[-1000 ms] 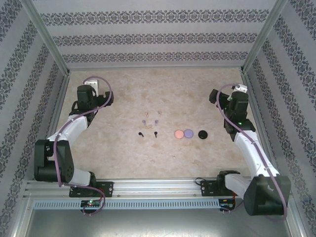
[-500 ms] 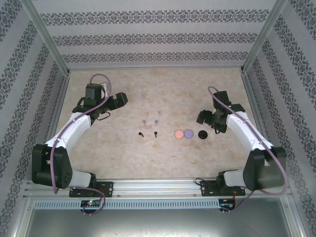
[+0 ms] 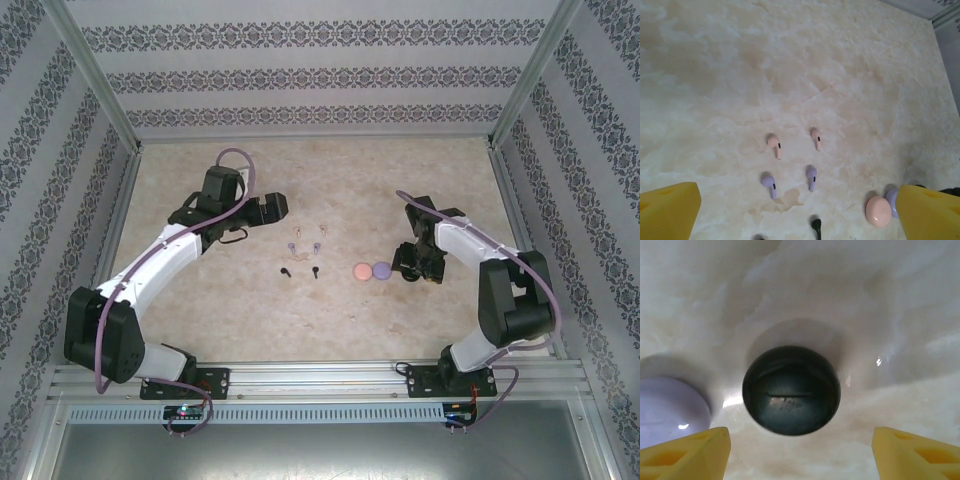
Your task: Insert the wireless bluetooth earbuds into the charging case
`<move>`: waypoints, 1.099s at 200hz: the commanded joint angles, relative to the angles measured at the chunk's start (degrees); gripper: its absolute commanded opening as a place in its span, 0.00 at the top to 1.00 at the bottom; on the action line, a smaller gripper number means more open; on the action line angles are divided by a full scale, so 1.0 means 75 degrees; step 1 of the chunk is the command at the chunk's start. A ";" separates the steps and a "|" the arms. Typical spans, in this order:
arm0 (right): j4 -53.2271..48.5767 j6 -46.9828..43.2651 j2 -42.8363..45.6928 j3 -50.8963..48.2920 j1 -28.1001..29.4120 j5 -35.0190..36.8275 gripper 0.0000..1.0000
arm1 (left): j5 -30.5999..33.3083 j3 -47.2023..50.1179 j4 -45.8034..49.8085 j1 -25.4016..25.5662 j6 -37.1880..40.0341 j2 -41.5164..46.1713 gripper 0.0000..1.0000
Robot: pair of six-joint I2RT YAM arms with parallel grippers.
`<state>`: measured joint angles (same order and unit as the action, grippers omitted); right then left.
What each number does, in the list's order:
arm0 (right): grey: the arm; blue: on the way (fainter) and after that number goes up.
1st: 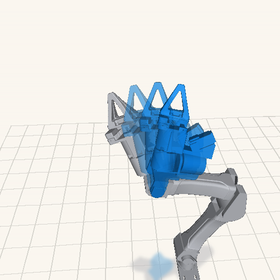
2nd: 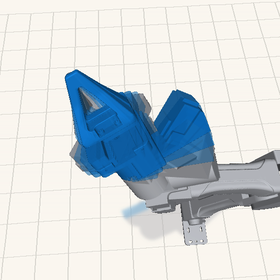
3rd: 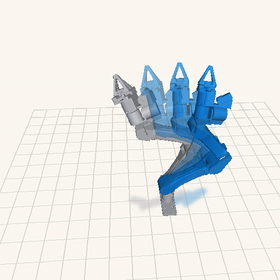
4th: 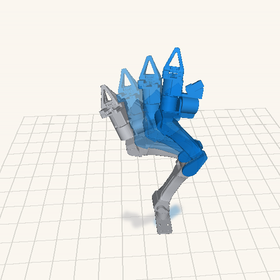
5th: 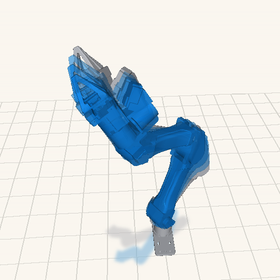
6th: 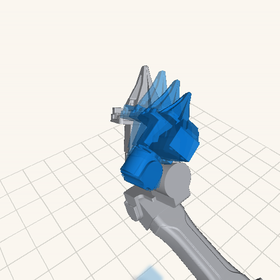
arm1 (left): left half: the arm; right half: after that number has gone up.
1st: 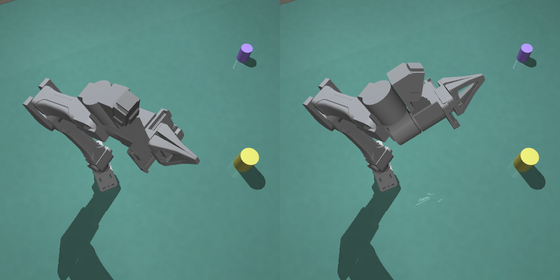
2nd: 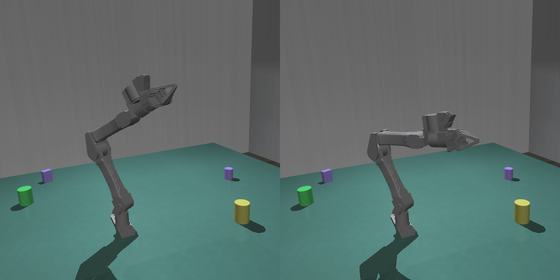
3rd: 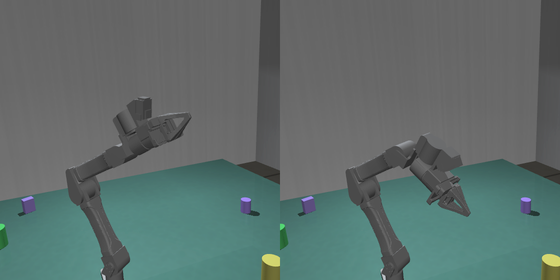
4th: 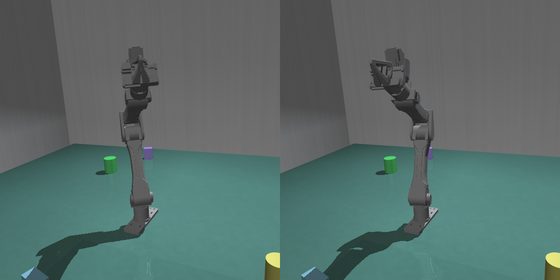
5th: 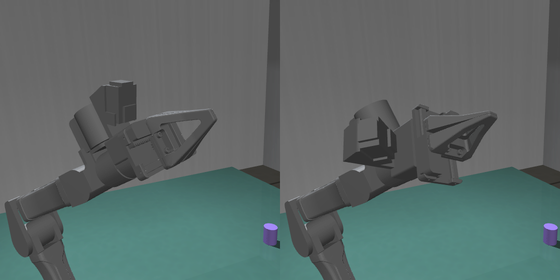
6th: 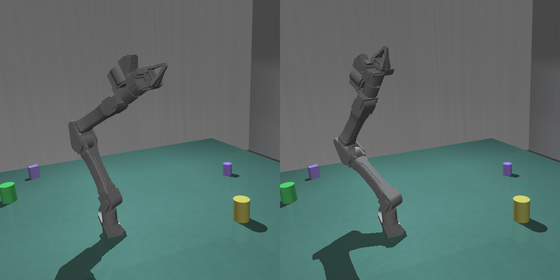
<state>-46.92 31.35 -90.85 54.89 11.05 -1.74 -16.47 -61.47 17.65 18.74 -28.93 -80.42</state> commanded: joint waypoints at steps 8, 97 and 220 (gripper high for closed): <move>-0.0060 -0.0061 -0.0397 0.0303 0.0048 0.0348 0.26 | 0.0218 -0.0366 0.0315 0.0263 0.0256 -0.0231 0.00; 0.0274 -0.0102 -0.0962 0.0532 -0.0088 0.0418 0.32 | 0.0413 -0.0792 0.0482 0.0641 0.0552 -0.0576 0.00; 0.0688 0.0079 -0.0948 0.0171 -0.0103 0.0153 0.56 | 0.0663 -0.1325 0.0908 0.0833 0.0052 -0.0990 0.01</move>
<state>-42.54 31.46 -98.76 57.87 10.61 -0.14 -12.88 -69.01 21.28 24.27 -26.04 -87.37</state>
